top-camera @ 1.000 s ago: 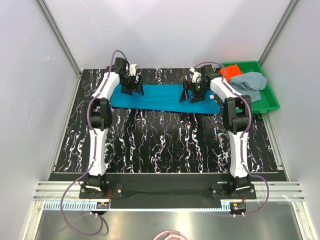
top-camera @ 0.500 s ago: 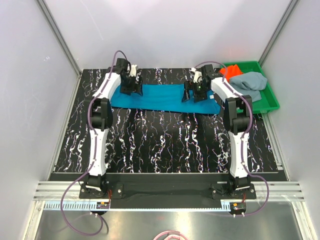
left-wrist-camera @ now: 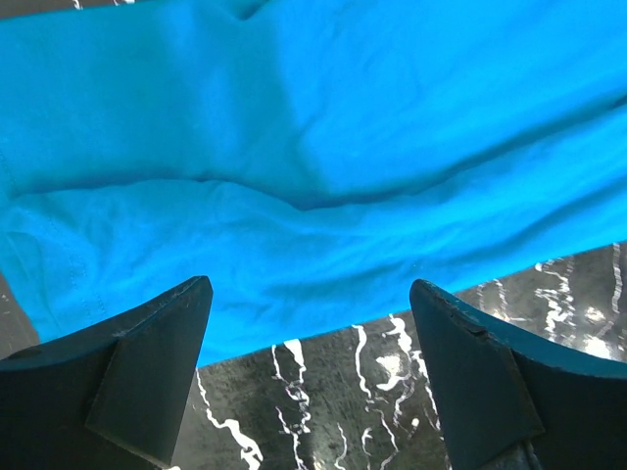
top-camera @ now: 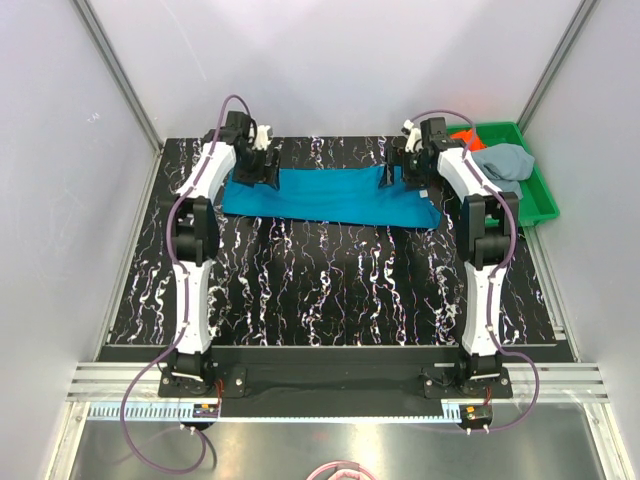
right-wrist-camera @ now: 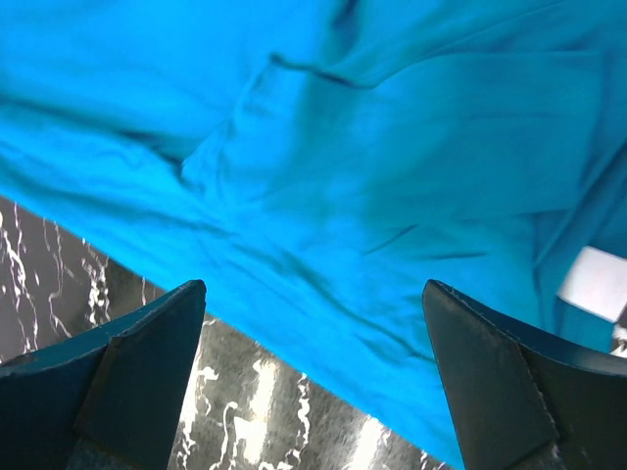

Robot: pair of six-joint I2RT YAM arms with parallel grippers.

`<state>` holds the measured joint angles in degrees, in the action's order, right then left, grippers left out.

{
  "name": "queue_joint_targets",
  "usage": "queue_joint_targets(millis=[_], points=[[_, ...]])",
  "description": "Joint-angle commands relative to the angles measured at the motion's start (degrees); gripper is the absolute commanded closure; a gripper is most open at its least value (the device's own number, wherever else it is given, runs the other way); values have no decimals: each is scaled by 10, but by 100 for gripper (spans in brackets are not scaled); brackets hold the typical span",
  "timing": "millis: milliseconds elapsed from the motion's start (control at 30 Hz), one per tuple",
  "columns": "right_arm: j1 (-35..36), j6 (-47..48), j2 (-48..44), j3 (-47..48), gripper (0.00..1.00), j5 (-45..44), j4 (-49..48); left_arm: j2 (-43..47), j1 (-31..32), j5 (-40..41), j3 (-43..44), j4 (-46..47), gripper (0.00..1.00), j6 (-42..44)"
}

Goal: Fold and stack the t-shirts
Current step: Fold the tshirt

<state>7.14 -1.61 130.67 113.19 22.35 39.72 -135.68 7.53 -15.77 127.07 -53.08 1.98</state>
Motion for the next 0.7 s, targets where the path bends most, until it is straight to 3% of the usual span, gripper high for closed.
queue_joint_targets(millis=[0,233,467,667], points=[[-6,-24,22,36,0,10,-7,-32,-9,18,7,5,11,10],[-10,-34,68,76,0,9,-7,-74,-16,40,20,3,11,7],[-12,-56,126,133,0,0,-7,-54,-9,42,-12,-11,14,5],[-18,-63,179,234,0,9,-16,25,24,28,-129,-29,15,6]])
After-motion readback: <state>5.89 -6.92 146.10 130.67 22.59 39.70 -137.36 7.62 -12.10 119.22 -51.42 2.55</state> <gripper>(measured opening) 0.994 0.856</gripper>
